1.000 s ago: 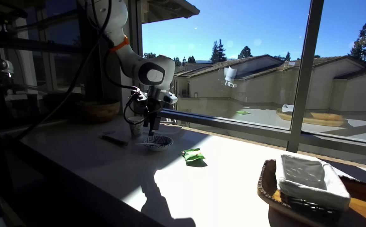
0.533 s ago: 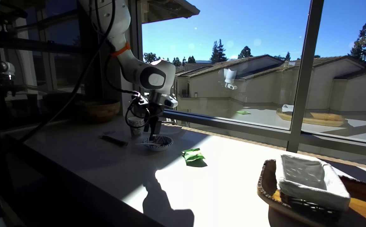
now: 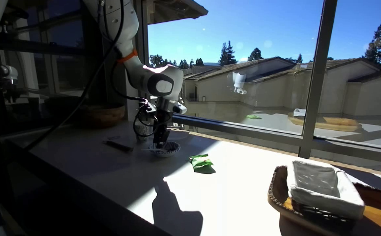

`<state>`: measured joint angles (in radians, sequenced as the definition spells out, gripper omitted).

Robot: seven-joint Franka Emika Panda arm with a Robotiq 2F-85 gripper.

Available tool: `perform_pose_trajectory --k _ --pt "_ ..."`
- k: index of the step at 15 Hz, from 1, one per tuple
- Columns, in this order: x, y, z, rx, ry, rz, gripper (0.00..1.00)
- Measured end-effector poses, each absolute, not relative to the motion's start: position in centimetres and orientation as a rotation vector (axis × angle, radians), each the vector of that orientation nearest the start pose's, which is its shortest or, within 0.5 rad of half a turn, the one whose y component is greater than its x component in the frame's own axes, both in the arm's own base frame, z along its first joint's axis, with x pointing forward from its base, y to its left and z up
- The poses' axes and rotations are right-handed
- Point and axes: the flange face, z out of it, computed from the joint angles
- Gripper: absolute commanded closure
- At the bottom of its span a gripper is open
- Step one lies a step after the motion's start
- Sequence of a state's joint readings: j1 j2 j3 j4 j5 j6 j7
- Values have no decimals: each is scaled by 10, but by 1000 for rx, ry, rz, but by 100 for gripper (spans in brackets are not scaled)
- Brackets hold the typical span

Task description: Use the white spoon to place some coffee beans into the coffee cup.

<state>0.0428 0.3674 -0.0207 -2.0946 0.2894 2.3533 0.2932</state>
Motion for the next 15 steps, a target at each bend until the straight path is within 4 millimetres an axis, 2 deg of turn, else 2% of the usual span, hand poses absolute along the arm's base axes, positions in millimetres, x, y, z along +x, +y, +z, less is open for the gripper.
perform_pose_trajectory --k 3,10,12,15 --pt "575 16 231 -2886 715 180 47" --pt "583 19 219 -2892 709 177 59" --pt "585 21 217 -2892 705 179 57" --pt "587 24 211 -2893 697 188 61"
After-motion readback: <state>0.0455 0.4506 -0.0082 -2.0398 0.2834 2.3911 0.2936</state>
